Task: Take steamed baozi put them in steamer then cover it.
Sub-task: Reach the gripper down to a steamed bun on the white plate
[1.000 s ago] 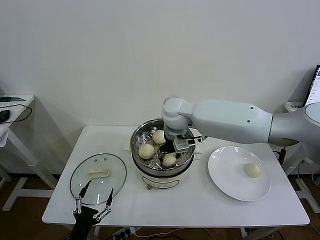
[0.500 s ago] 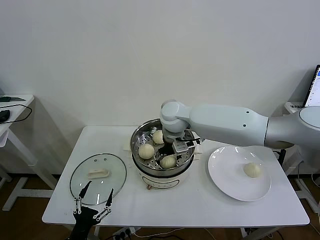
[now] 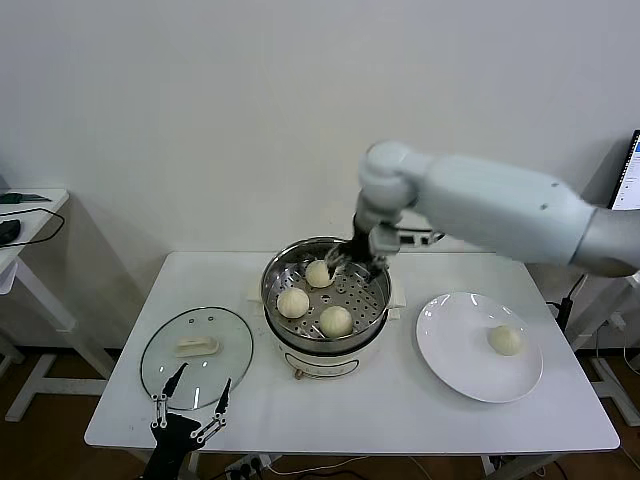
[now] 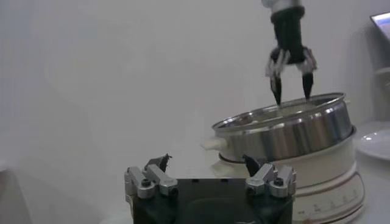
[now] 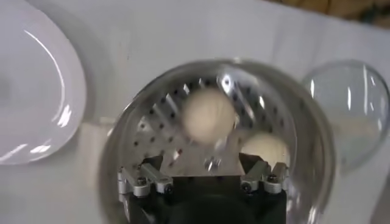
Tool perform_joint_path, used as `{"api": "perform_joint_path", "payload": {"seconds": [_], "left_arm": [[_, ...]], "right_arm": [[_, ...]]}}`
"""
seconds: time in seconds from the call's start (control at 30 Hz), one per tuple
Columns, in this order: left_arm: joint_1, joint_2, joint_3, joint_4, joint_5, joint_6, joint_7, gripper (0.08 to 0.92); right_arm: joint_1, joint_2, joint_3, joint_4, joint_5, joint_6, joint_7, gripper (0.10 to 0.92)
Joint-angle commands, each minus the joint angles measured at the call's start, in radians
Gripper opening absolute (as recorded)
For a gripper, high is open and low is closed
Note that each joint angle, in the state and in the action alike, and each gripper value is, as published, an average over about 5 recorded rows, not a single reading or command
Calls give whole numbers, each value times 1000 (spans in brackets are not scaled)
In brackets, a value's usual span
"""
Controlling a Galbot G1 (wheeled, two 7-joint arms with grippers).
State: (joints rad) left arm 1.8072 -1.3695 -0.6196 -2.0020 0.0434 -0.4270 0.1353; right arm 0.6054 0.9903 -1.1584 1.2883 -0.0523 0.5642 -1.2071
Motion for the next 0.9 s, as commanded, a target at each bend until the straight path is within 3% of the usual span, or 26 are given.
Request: {"api": "perform_joint_path", "payload": {"seconds": [0.03,0.3,0.9], "left_arm": [[-1,3,6,-2,3,5,0,823],[-4,2,7,-2,2,6,-3,823],[4,-2,8,13,5,-3,-3,823]], "right_arm": [[21,-239,23,-202,340,-502,-83,823],[-123,-341,1,-359,260,-542,-93,823],[-431,-350,90,-403,107,-513,-2,823]]}}
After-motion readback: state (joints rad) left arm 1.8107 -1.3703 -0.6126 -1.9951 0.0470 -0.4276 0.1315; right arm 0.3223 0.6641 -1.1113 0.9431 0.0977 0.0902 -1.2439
